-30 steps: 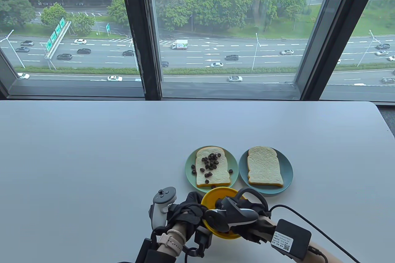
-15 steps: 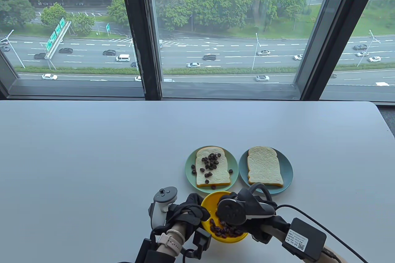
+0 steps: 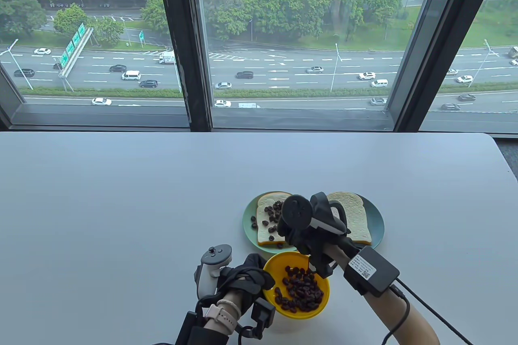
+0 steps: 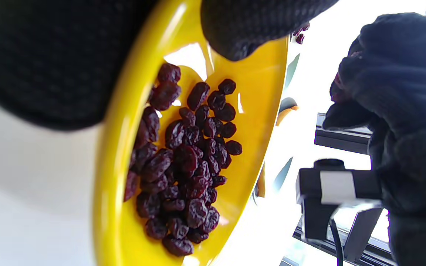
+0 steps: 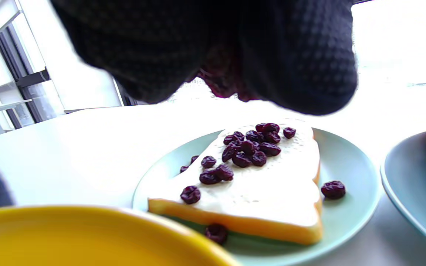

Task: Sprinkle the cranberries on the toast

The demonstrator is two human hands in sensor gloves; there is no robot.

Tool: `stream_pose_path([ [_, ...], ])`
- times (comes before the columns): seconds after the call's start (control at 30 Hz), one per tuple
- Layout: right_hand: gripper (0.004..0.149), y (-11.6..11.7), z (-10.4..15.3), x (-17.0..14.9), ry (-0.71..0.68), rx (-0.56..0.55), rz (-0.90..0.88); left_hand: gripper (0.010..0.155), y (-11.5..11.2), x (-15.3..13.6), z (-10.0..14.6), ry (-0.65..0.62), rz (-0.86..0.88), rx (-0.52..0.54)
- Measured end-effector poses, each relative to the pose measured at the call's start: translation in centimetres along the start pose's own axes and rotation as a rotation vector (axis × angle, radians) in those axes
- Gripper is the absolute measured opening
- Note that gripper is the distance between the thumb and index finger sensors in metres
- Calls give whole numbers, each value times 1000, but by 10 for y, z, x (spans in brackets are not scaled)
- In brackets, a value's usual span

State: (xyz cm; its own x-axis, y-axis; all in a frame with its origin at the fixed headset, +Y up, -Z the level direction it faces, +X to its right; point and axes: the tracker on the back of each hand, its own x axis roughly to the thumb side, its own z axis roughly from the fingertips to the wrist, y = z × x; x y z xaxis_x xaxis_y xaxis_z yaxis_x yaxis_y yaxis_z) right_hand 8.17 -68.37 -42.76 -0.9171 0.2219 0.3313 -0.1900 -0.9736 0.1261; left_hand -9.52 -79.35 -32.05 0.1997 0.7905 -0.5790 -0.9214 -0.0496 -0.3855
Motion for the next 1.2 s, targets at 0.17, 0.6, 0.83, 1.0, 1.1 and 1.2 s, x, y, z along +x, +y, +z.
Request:
stream_pose_path([
  [0.17,31,18,-39,-25,168,-10,-3,52,1,0,1,9,-5,-6],
  [0.6,33,53,-62,-39,281,9,-38,52,-1,-1,1,35,-16,-25],
  [0.83,40,47,-54,-47,272,26,-143,52,-2,-1,0,41,-32,-25],
  [1.0,45,45,-47,-45,237,43,-191,52,-3,-1,0,45,-36,-26],
  [1.1,46,42,-41,-41,206,40,-178,52,-4,-1,0,46,-38,-24],
  [1.2,46,37,-35,-36,183,39,-182,52,-4,-1,0,46,-40,-24],
])
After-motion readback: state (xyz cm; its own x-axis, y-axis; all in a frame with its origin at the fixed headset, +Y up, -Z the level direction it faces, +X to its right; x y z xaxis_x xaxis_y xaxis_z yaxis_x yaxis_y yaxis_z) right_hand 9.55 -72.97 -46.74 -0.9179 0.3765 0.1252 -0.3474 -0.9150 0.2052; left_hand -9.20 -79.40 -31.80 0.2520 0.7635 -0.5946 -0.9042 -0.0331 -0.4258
